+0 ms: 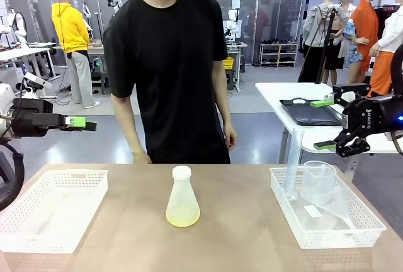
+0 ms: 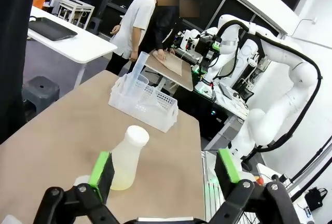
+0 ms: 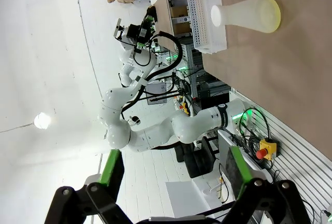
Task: Prepare the solutions needed for the experiment.
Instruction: When the human places the Big flask in the center of the table, pick up the Big flask and place it in the left Organizing basket.
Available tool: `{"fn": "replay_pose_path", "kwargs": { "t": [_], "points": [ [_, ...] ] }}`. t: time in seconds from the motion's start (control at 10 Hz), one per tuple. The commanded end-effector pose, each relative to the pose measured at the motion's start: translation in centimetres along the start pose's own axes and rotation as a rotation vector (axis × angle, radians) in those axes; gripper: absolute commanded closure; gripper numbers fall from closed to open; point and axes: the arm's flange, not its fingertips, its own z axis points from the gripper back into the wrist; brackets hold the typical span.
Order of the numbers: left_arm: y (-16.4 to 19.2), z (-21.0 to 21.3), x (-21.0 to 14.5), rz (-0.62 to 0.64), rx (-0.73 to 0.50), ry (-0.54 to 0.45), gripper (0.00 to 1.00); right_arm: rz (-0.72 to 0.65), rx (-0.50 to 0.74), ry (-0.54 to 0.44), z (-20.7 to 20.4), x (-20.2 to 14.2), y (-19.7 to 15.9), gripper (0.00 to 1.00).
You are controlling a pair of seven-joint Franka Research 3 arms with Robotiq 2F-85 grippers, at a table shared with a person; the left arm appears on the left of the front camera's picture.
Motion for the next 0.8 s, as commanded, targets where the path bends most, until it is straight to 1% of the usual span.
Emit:
{"fn": "replay_pose_path", "kwargs": {
  "t": [0.0, 0.1, 0.2, 0.3, 0.4, 0.5, 0.6, 0.7],
  "points": [
    [-0.4, 0.1, 0.2, -0.034, 0.001, 0.000, 0.00, 0.006, -0.005, -0.008, -0.1, -0.1, 0.1, 0.00],
    [-0.4, 0.1, 0.2, -0.034, 0.001, 0.000, 0.00, 0.006, -0.005, -0.008, -0.1, -0.1, 0.1, 0.00],
    [-0.1, 0.0, 0.1, -0.007, 0.001, 0.000, 0.00, 0.006, -0.005, -0.008, -0.1, -0.1, 0.1, 0.00],
    [3.4, -0.8, 0.1, -0.379, 0.071, -0.012, 0.00, 0.006, -0.005, -0.008, -0.1, -0.1, 0.1, 0.00],
    [5.6, -0.3, -0.2, -0.645, -0.112, -0.051, 0.00, 0.006, -0.005, -0.008, -0.1, -0.1, 0.1, 0.00],
    [6.5, -0.2, -0.4, -0.722, -0.137, -0.083, 0.00, 0.006, -0.005, -0.008, -0.1, -0.1, 0.1, 0.00],
    [7.4, -0.4, -0.5, -0.790, -0.123, -0.172, 0.00, 0.006, -0.005, -0.008, -0.1, -0.1, 0.1, 0.00],
    [8.2, -0.8, -0.8, -0.779, -0.134, -0.189, 0.00, 0.006, -0.005, -0.008, -0.1, -0.1, 0.1, 0.00]
  ]
}}
